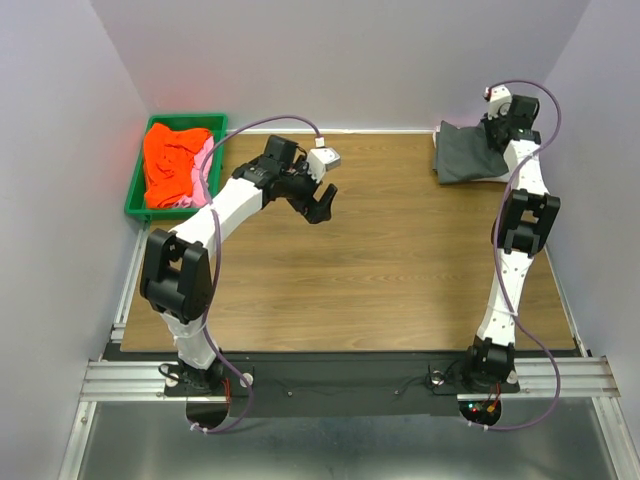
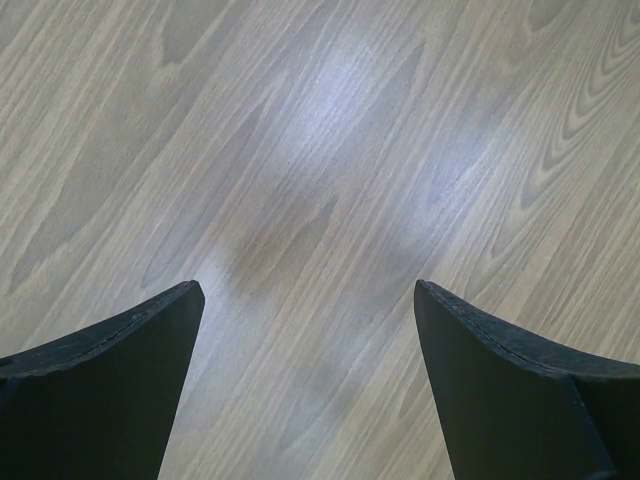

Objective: Fold and stack the t-shirts
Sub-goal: Neatly place the folded tshirt to the corner

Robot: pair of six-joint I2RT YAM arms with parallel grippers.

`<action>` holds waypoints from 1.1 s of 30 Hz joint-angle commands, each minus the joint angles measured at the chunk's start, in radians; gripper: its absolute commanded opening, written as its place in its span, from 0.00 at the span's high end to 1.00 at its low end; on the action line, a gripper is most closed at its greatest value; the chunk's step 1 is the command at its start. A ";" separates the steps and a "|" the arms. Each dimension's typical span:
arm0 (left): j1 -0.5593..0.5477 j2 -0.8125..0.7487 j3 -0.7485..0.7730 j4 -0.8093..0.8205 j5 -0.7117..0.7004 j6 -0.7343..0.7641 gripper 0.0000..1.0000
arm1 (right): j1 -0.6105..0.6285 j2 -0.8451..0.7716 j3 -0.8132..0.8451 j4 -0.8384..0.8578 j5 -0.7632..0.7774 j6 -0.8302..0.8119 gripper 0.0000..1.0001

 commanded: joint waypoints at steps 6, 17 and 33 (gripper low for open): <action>0.008 0.016 0.063 -0.015 0.007 -0.002 0.01 | -0.026 0.041 0.038 0.145 0.067 -0.077 0.93; 0.012 0.006 0.075 -0.002 -0.019 0.005 0.01 | -0.031 0.001 0.024 0.229 0.186 -0.023 0.31; 0.179 -0.136 0.104 0.148 -0.071 -0.194 0.01 | -0.029 -0.506 -0.406 0.183 -0.344 0.575 0.00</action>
